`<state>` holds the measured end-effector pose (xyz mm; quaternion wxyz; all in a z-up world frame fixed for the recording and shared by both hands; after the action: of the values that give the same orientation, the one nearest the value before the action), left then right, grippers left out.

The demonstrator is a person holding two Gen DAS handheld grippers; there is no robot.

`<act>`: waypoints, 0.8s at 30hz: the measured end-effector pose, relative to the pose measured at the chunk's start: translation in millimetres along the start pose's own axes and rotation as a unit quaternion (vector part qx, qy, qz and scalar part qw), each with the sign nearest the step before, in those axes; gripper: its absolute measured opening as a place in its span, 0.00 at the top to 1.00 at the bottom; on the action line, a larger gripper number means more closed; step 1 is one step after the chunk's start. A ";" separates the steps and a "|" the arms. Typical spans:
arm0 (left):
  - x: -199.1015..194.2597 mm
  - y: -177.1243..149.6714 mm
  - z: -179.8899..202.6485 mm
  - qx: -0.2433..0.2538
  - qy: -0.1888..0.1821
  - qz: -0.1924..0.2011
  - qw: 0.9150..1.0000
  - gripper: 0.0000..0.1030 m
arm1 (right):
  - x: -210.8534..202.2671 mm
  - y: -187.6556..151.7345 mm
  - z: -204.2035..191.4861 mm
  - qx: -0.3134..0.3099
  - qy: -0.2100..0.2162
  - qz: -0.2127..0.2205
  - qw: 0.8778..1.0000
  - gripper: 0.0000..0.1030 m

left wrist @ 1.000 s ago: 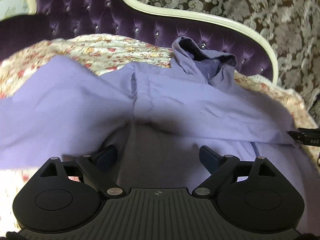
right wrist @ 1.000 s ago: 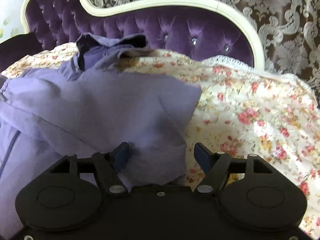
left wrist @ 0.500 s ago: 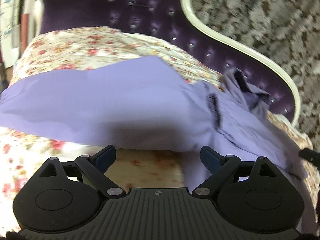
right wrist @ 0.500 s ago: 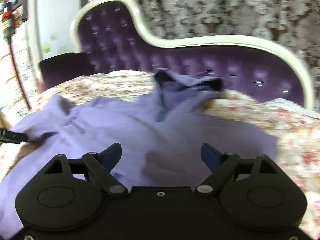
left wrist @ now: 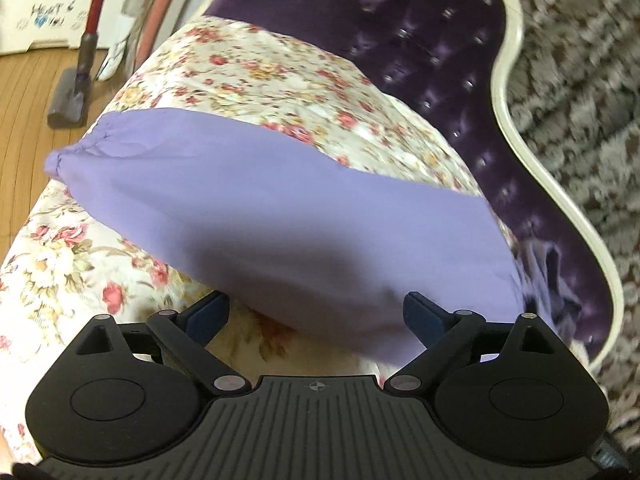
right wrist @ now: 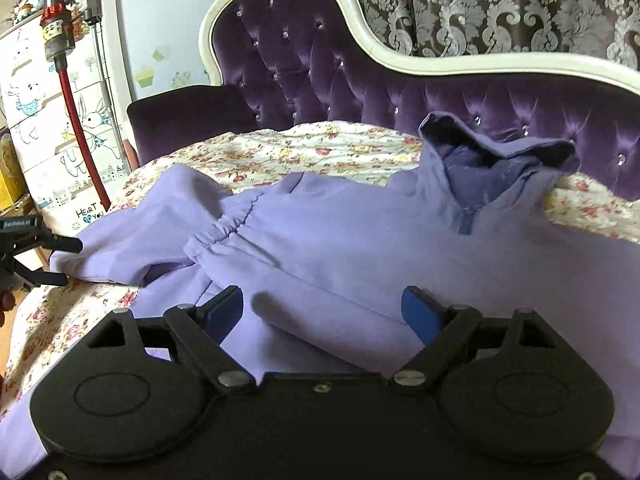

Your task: Fold small clothes

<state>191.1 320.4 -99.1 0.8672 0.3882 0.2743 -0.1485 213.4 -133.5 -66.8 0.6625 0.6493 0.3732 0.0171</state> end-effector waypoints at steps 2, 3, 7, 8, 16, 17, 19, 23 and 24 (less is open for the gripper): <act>2.6 4.3 -3.0 -0.007 -0.005 0.006 1.000 0.07 | 4.4 -3.3 -1.8 0.000 -0.001 -0.007 1.000 0.15; 3.2 6.8 -3.7 -0.009 -0.006 0.010 1.000 0.07 | 5.2 -3.1 -2.7 0.000 -0.002 -0.010 1.000 0.15; 11.0 17.8 -6.9 -0.029 -0.012 0.023 0.999 0.07 | 6.2 -2.7 -2.3 0.008 0.001 -0.010 1.000 0.14; 13.0 19.9 -8.0 -0.036 -0.012 0.027 0.999 0.09 | 6.7 -3.1 -2.7 0.008 0.001 -0.011 1.000 0.14; -0.8 33.1 -1.6 -0.032 0.018 0.091 0.995 0.88 | 9.7 -4.1 -6.2 0.002 0.000 -0.019 1.000 0.12; -6.6 36.6 3.1 -0.026 0.014 0.103 0.994 0.91 | 10.0 -4.1 -6.4 0.002 0.000 -0.019 1.000 0.12; -16.7 43.7 17.1 0.000 0.013 0.121 0.993 0.91 | 10.1 -4.3 -6.8 0.001 0.000 -0.020 1.000 0.12; -36.2 53.8 58.1 0.074 0.003 0.150 0.986 0.91 | 9.3 -4.1 -5.7 0.004 0.002 -0.019 1.000 0.12; -41.7 55.2 71.5 0.095 -0.002 0.157 0.983 0.91 | 8.6 -4.1 -4.6 0.007 0.004 -0.017 1.000 0.12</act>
<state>209.3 304.4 -2.6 0.8392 0.5072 0.1926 -0.0368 215.3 -125.9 -73.9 0.6567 0.6473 0.3869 0.0051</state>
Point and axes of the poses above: each gripper's, at about its wrist camera, not at the fingertips, and x roughly the way its jaws point, z to its right, y to its top, the point moved 1 cm from there along x, roughly the way its jaws point, and after that the axes turned 4 degrees about z, right-handed, at the moved point
